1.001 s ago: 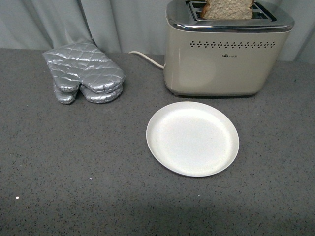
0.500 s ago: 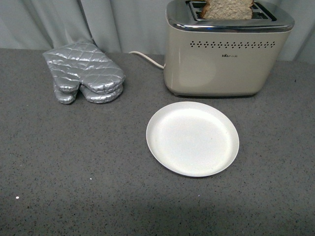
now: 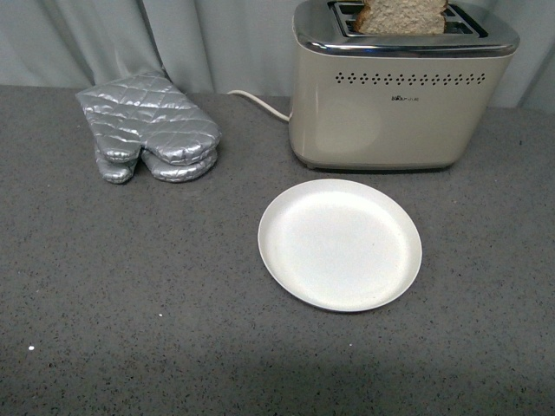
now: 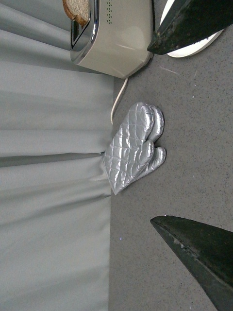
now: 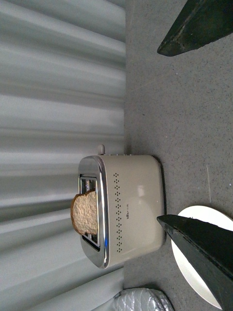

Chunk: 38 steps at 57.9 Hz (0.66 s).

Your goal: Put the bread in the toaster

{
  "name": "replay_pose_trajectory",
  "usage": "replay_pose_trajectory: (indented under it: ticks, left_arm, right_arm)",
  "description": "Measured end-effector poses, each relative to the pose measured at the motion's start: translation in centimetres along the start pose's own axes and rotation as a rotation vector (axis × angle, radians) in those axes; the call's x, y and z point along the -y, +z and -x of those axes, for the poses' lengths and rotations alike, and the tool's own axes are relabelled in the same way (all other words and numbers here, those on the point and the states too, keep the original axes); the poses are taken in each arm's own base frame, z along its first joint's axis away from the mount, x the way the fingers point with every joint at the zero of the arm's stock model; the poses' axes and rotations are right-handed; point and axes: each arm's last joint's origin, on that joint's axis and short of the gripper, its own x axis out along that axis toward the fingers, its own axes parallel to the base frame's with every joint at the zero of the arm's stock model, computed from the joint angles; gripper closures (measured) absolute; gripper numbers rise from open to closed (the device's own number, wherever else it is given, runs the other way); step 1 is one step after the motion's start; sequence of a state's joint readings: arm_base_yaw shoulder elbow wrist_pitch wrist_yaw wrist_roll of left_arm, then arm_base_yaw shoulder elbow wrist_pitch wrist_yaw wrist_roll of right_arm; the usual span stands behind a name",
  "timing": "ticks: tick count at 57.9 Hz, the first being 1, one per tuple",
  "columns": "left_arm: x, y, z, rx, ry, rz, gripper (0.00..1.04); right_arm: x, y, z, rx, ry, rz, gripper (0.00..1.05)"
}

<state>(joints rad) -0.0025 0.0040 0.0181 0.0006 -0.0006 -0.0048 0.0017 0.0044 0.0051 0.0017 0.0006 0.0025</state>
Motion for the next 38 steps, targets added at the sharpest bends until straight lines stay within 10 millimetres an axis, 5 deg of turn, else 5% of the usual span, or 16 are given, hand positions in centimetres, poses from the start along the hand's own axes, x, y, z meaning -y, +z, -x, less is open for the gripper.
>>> replay_pose_trajectory:
  ticks: [38]
  left_arm:
    - [0.00, 0.00, 0.00, 0.000, 0.000, 0.000, 0.07]
  right_arm:
    - [0.00, 0.00, 0.00, 0.000, 0.000, 0.000, 0.10]
